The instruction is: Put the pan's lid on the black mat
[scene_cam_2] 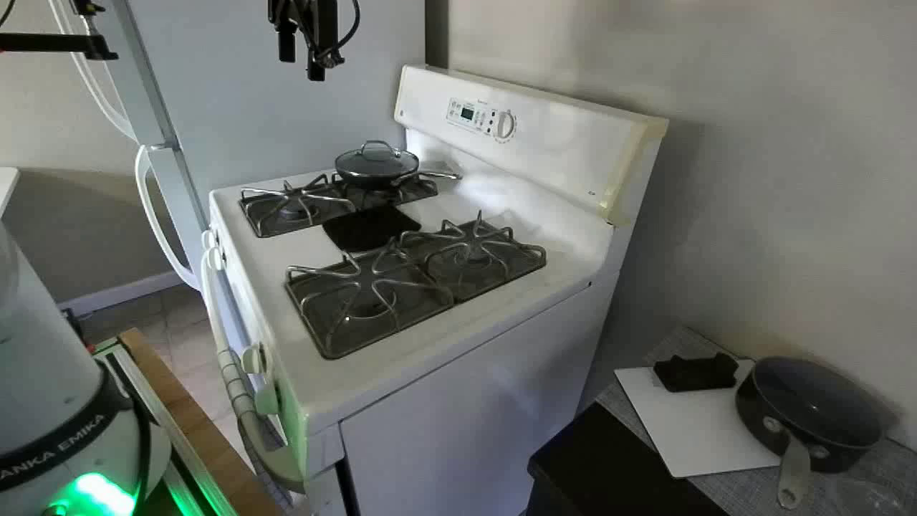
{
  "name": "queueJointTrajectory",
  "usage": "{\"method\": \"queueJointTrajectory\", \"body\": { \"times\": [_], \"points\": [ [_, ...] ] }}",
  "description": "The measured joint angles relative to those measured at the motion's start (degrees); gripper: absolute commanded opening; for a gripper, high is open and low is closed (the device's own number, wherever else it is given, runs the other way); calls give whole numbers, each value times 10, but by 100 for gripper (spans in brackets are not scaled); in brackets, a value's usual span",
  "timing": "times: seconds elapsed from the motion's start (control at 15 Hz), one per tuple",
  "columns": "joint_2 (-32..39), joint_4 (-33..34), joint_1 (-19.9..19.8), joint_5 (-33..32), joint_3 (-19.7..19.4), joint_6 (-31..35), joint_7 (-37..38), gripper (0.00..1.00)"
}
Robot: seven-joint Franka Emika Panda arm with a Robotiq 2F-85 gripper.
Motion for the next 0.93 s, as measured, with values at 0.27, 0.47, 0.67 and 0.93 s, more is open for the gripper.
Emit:
{"method": "queueJointTrajectory", "body": {
  "times": [0.27,0.47,0.67,0.93],
  "points": [
    [0,0,0,0,0,0,0,100],
    [1,0,-1,1,0,1,0,100],
    [21,-10,-6,40,-9,32,-1,100],
    [86,-36,-6,139,-22,126,-35,100]
  ]
}}
